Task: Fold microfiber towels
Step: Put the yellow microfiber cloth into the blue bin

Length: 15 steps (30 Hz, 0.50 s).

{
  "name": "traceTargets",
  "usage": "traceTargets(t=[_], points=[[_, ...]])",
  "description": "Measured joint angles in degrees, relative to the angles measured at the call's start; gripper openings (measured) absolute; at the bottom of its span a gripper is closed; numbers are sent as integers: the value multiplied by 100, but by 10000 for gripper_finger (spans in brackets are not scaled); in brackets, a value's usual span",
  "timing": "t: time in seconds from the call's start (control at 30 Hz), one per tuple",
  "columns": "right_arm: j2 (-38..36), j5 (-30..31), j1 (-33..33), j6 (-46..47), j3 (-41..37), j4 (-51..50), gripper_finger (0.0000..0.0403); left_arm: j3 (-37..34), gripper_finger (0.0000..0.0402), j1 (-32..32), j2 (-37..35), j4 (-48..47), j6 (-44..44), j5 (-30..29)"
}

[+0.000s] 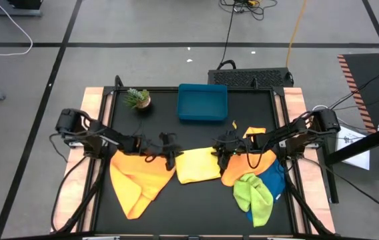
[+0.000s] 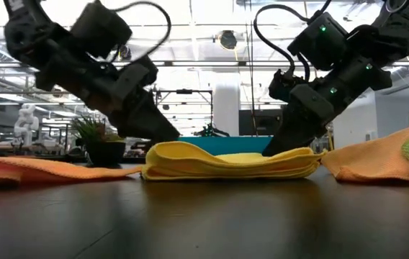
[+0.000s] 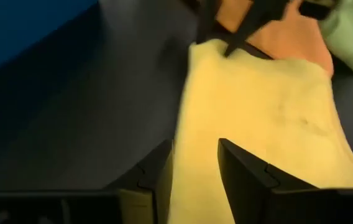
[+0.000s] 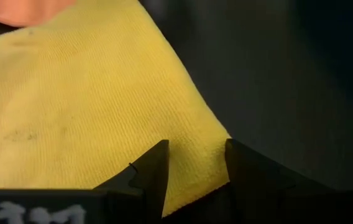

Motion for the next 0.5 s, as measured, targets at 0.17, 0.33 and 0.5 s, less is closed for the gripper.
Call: traceTargets(t=[0.17, 0.33, 0.5], points=[[0, 0, 0, -5, 0, 6, 148, -6, 140, 557, 109, -394, -352, 1207], [0, -4, 4, -5, 0, 38, 148, 0, 190, 1023, 117, -582, -468, 2270], [0, -9, 4, -2, 0, 39, 148, 22, 249, 1171, 114, -1092, -514, 2472]])
